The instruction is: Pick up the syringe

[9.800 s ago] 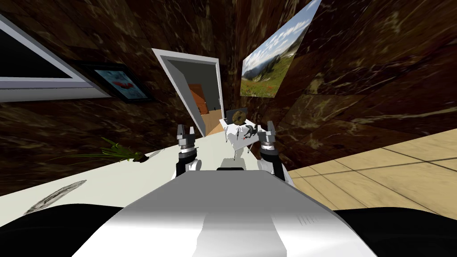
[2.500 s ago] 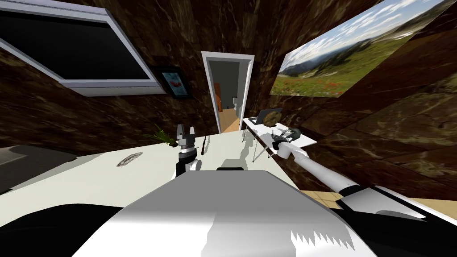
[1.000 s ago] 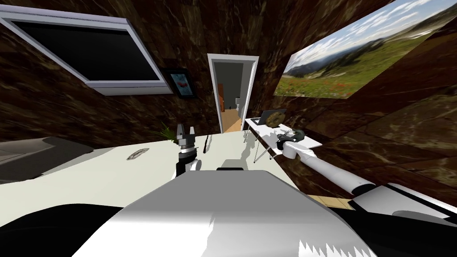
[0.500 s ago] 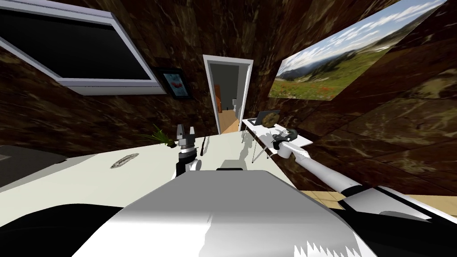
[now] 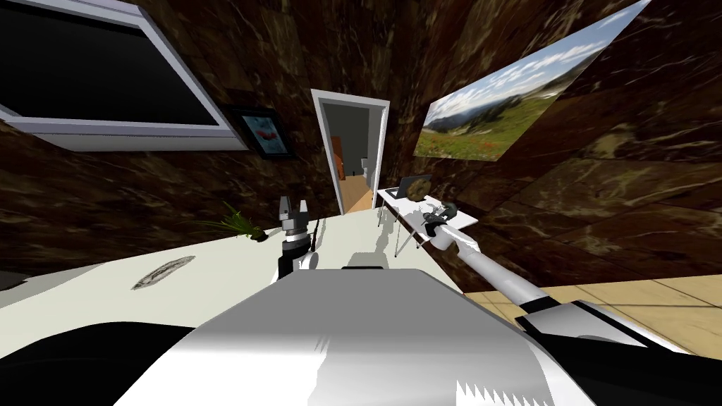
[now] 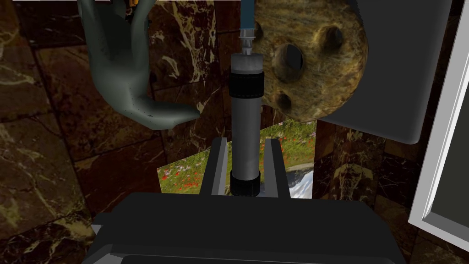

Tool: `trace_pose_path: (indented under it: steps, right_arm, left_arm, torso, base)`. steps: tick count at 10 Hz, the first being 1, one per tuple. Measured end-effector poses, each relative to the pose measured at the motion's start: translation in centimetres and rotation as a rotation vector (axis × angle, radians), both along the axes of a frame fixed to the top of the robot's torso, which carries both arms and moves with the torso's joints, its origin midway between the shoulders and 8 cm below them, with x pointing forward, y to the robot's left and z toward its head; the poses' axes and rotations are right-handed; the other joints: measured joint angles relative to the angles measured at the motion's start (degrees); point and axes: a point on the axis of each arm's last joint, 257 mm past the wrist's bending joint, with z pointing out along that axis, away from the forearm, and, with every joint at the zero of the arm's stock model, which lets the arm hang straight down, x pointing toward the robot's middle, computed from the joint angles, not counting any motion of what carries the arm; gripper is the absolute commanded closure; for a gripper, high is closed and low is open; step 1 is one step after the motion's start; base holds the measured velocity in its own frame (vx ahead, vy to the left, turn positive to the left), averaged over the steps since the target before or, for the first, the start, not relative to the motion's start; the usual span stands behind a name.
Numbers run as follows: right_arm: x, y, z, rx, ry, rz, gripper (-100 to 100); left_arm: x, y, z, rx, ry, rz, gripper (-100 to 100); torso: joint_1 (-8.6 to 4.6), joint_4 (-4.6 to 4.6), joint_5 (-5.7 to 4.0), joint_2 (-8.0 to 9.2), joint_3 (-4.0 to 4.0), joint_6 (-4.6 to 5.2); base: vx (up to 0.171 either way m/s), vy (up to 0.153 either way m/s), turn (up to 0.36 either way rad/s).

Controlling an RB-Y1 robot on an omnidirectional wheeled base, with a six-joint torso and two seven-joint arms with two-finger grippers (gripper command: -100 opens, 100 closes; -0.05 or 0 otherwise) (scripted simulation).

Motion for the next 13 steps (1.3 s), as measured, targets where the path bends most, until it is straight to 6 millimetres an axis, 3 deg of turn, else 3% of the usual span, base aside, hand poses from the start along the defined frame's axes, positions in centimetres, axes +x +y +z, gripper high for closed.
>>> trace_pose_path:
  steps: [5,11,13]
  right_arm:
    - [0.5,4.3,0.1,0.012,-0.006,0.062,100]
    - [1.0,8.3,0.8,0.008,-0.026,0.117,100]
    - [1.0,8.8,1.2,-0.006,-0.025,0.129,100]
  left_arm:
    - [0.0,0.0,0.0,0.000,0.000,0.000,0]
    - [0.0,0.0,0.0,0.000,0.000,0.000,0]
    - [0.0,0.0,0.0,0.000,0.000,0.000,0]
  torso:
    - [-0.07,-0.06,-0.09,-0.16,-0.10,-0.01]
    - [-0.07,-0.07,-0.07,-0.15,-0.11,-0.02]
    - [-0.01,-0.09,-0.06,-0.12,-0.11,-0.15]
  base:
    - [0.049,-0.016,-0.136]
    - [0.041,-0.012,-0.111]
    - [0.014,-0.001,0.027]
